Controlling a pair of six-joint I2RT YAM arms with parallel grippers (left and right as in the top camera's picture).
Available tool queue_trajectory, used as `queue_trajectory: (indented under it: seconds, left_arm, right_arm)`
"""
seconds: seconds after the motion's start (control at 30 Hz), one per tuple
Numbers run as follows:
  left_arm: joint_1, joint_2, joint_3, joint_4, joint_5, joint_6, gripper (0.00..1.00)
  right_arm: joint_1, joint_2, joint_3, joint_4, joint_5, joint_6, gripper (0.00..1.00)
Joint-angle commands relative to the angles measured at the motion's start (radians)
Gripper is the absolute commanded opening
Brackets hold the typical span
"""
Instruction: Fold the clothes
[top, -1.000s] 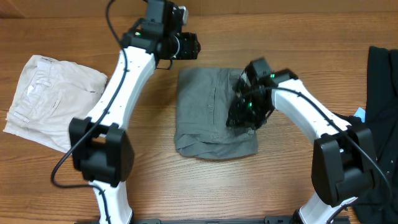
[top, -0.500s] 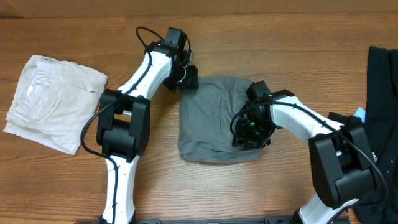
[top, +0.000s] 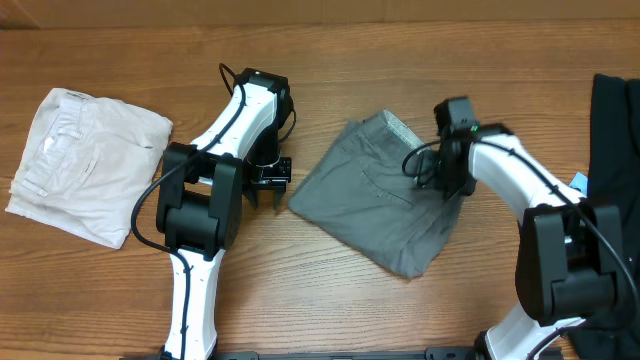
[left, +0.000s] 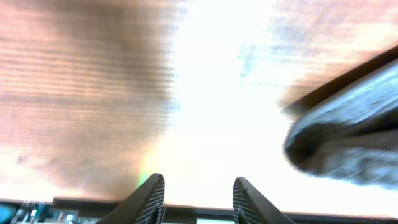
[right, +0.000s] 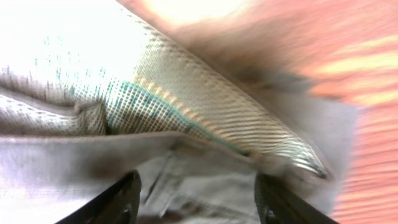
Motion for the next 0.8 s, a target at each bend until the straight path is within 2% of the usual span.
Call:
queue_trajectory:
  seconds: [0.0, 0.07, 0.13, 0.17, 0.2, 0.23, 0.27, 0.33, 0.47, 0.6, 0.77]
  left_arm:
    - [-0.003, -0.05, 0.0, -0.002, 0.01, -0.006, 0.38]
    - [-0.003, -0.118, 0.01, 0.032, 0.026, 0.008, 0.39]
    - [-0.002, -0.21, 0.026, 0.119, 0.085, 0.043, 0.44]
    - [-0.002, -0.255, 0.03, 0.185, 0.128, 0.069, 0.56]
    - [-0.002, -0.294, 0.03, 0.262, 0.172, 0.095, 0.78]
    - [-0.002, -0.321, 0.03, 0.326, 0.199, 0.119, 0.92]
    - [-0.003, -0.341, 0.03, 0.386, 0.218, 0.146, 0.99]
    - [-0.003, -0.361, 0.03, 0.521, 0.259, 0.194, 1.0]
    - [-0.003, -0.315, 0.03, 0.639, 0.336, 0.225, 1.0]
    - [-0.013, -0.211, 0.03, 0.703, 0.485, 0.296, 1.0]
    - [-0.042, -0.1, 0.03, 0.739, 0.585, 0.385, 1.0]
  right_arm:
    - [0.008, 0.002, 0.141, -0.074, 0.069, -0.037, 0.69]
    - [0.008, 0.002, 0.208, -0.158, 0.068, -0.036, 0.69]
    - [0.008, 0.001, 0.267, -0.23, 0.068, -0.024, 0.69]
    - [0.007, -0.002, 0.294, -0.26, 0.069, -0.005, 0.7]
    - [0.007, -0.008, 0.319, -0.285, 0.068, 0.016, 0.71]
    - [0.007, -0.015, 0.338, -0.303, 0.064, 0.026, 0.72]
    - [0.007, -0.023, 0.358, -0.32, 0.062, 0.043, 0.72]
    - [0.007, -0.052, 0.401, -0.352, 0.046, 0.051, 0.74]
    - [0.007, -0.116, 0.426, -0.377, 0.046, 0.05, 0.78]
    - [0.007, -0.175, 0.426, -0.389, 0.046, 0.05, 0.8]
    - [0.007, -0.191, 0.426, -0.406, 0.046, 0.051, 0.81]
